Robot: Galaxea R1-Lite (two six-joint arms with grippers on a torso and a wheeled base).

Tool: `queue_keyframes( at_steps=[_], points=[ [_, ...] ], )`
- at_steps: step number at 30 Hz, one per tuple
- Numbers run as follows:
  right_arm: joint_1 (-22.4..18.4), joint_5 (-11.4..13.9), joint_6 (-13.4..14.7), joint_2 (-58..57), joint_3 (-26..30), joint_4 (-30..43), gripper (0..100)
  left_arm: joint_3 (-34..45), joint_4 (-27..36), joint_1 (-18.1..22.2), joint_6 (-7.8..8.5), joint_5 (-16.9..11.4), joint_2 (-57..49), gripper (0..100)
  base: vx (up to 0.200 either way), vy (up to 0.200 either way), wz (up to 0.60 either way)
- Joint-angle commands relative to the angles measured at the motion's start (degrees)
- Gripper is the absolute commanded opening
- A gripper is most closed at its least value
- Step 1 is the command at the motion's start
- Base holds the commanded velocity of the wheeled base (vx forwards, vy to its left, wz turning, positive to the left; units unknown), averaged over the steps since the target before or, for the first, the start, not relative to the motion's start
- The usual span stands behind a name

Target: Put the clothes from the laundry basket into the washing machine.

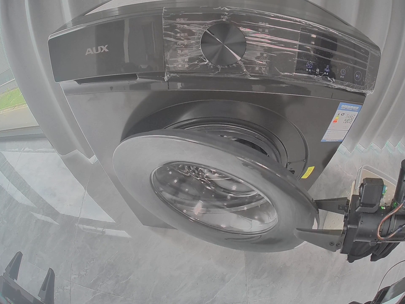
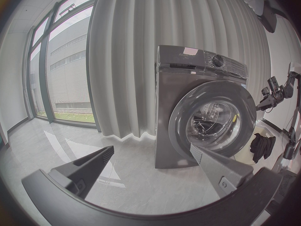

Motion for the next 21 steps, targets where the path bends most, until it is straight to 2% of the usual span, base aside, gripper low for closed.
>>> queue_keyframes(
  at_steps=[1,5,6,7,9,11,12,15,21],
  points=[
    [-0.1,1.1,0.1,-3.1,1.4,-0.2,100,1.0,0.0,0.0,-0.03,0.0,-0.8,100,0.000,0.000,0.00],
    [-0.3,2.0,1.2,-3.3,0.1,-0.3,100,1.0,0.0,0.0,-0.03,0.0,-0.8,100,0.000,0.000,0.00],
    [-0.5,2.0,3.9,-3.3,-1.9,-0.3,100,1.0,0.0,0.0,-0.03,0.0,-0.8,100,0.000,0.000,0.00],
    [-0.6,2.0,4.3,-3.2,-2.1,-0.3,100,1.0,0.0,0.0,-0.03,0.0,-0.8,100,0.000,0.000,0.00],
    [-1.1,1.9,7.4,-3.2,-4.2,-0.4,100,1.0,0.0,0.0,-0.03,0.0,-0.8,100,0.000,0.000,0.00],
    [-1.2,1.9,7.7,-3.2,-4.5,-0.4,100,1.0,0.0,0.0,-0.03,0.0,-0.8,100,0.000,0.000,0.00],
    [-2.3,1.8,9.5,-2.7,-6.5,-0.3,100,1.0,0.0,0.0,-0.03,0.0,-0.8,100,0.000,0.000,0.00],
    [-4.6,1.8,9.5,-2.0,-7.2,-0.3,100,1.0,0.0,0.0,-0.03,0.0,-0.8,100,0.000,0.000,0.00],
    [-5.2,1.8,9.6,-1.6,-7.0,-0.3,100,1.0,0.0,0.0,-0.03,-0.1,-0.8,100,0.000,0.000,0.00]
  ],
)
